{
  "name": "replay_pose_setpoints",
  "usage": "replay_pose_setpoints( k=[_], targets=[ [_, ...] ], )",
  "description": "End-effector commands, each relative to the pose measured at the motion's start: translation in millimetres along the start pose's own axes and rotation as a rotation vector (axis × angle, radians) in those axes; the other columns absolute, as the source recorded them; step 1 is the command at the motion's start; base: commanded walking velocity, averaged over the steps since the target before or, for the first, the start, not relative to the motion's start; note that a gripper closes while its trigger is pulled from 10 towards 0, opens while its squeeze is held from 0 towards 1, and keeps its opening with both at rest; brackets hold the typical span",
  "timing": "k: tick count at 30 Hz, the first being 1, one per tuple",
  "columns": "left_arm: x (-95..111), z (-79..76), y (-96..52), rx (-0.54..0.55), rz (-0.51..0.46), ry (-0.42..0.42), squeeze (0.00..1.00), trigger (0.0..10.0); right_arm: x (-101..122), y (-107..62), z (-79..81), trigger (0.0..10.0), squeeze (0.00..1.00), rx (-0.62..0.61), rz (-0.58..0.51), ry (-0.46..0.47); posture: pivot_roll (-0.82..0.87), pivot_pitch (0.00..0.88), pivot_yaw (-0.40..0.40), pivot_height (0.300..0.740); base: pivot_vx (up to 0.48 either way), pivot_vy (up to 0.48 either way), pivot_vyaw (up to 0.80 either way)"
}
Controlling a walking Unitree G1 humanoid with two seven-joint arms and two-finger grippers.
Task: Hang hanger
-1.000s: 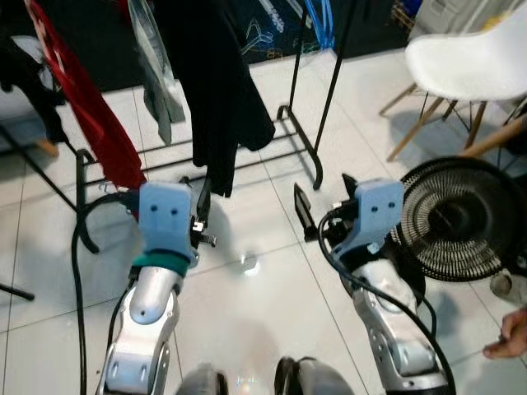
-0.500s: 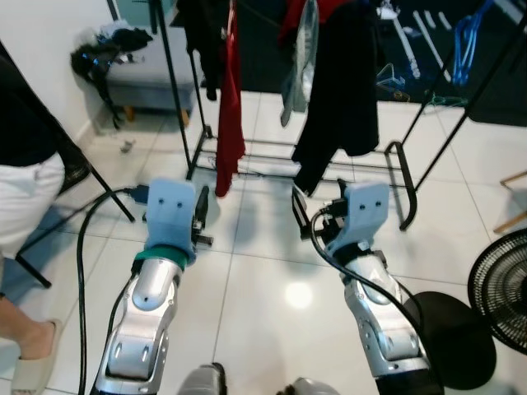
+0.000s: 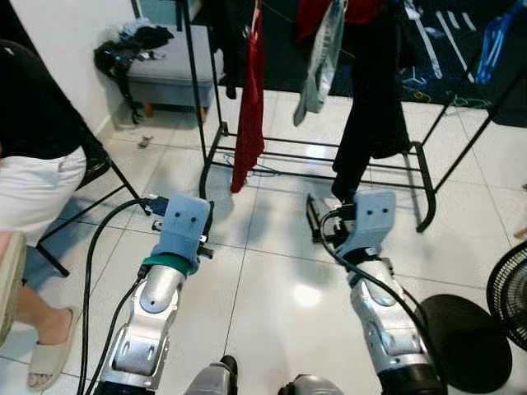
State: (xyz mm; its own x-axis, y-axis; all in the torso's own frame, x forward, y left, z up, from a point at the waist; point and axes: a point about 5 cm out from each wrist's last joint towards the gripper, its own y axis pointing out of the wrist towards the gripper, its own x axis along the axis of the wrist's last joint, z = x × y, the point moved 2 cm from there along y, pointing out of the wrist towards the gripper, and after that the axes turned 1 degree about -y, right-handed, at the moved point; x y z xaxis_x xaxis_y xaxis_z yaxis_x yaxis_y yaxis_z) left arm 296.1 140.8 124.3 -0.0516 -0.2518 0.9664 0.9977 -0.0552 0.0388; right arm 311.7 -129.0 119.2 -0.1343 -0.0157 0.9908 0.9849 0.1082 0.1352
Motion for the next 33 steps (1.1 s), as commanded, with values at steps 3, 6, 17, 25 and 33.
replay_pose_setpoints(
  k=[3, 6, 17, 25, 33],
  targets=[
    [-13, 2.9, -1.7, 0.051, 0.039, 0.001, 0.00, 10.0, -7, -6.4, -9.1, 10.0, 0.00, -0.024, 0.015, -0.016, -0.08, 0.000, 0.034, 0.740, 0.458, 0.000, 0.00],
    [-15, 3.1, -1.2, 0.061, 0.044, -0.005, 0.00, 10.0, -8, -7.2, -11.3, 10.0, 0.00, -0.027, 0.015, -0.020, -0.08, 0.000, 0.034, 0.740, 0.458, 0.000, 0.00],
    [16, 3.8, 9.0, 0.079, -0.090, -0.013, 0.00, 10.0, 5, 1.8, 0.9, 10.0, 0.00, 0.124, -0.054, -0.119, -0.05, 0.000, 0.018, 0.740, 0.458, 0.000, 0.00],
    [38, 15.5, 14.5, 0.115, -0.171, 0.002, 0.00, 10.0, 22, 13.1, -16.9, 10.0, 0.00, 0.114, -0.101, -0.170, -0.04, 0.000, 0.018, 0.740, 0.458, 0.000, 0.00],
    [57, 14.1, 18.5, 0.102, -0.232, -0.018, 0.00, 10.0, 25, 14.5, -14.2, 10.0, 0.00, 0.111, -0.118, -0.165, -0.04, 0.000, 0.020, 0.740, 0.458, 0.000, 0.00]
  ],
)
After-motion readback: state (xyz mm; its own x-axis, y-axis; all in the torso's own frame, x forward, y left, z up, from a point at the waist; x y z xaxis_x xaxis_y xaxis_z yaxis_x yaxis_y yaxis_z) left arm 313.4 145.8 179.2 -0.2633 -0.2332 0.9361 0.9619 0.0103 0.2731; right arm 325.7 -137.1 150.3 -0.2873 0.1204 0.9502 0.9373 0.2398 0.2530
